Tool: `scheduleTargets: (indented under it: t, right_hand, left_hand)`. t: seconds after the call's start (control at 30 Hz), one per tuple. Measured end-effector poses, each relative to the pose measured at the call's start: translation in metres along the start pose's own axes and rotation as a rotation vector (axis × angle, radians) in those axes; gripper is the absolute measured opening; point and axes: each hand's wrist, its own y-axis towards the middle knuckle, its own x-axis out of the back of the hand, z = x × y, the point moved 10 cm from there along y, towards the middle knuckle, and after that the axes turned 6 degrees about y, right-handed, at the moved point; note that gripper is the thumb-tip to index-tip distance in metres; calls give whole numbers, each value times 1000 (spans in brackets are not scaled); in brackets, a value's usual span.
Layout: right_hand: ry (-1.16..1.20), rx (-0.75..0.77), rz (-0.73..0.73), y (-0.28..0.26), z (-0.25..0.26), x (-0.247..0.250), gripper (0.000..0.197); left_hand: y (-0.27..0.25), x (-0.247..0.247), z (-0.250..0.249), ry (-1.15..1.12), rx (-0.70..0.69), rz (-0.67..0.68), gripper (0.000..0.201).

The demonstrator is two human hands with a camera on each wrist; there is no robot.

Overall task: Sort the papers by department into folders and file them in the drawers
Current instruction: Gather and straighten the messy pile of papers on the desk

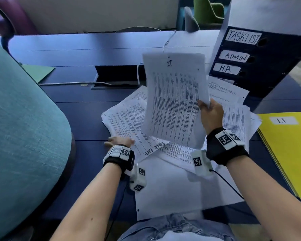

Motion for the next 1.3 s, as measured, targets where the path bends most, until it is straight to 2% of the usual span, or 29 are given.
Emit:
scheduleTargets:
  t: [0.1,0.2,0.33,0.4,0.5,0.6,0.7,0.83,0.9,1.0,1.13,1.2,1.27,1.3]
  right_hand:
    - [-16,34,67,2,3,-4,13]
    - [-41,23,154,5,10,-7,17]
    - [-129,54,343,7,32,-12,31]
    - [-218,118,441,7,46,-18,34]
    - [-383,330,540,6,70,-32,14]
    - [-598,597,551,0,94,-48,14]
    - [-704,816,603,-18,119,-64,13]
    - [-744,963,759,-41,126,-94,22]
    - [-779,954,801,-45,120,-104,23]
    - [-787,905,774,-41,116,-101,22]
    - [-750,768,663,-19,113,-82,19]
    - [-698,718,556,-5,116,-65,16]
    - [-573,631,488,11,116,-48,13]
    - [-491,568,474,18,114,-39,15]
  left_hand:
    - [10,2,-8,-38,-102,-24,56]
    - [12,30,-24,28,-243,-184,31]
    - [2,78,-61,191,-442,-330,27]
    - [-10,102,-91,252,-612,-387,25]
    - [-45,129,-135,323,-914,-450,22]
    - [-79,131,-168,446,-1127,-384,22]
    - [-106,112,-184,587,-1223,-263,18]
    - [-147,79,-191,650,-1348,-190,14]
    - [-154,63,-188,644,-1370,-148,14]
    - [-147,46,-182,602,-1355,-23,18]
    - [-113,50,-170,411,-1253,143,23]
    - [-91,63,-161,169,-1138,224,46]
    - [-74,66,-151,-83,-998,370,74]
    - [-72,61,-147,-167,-928,460,81]
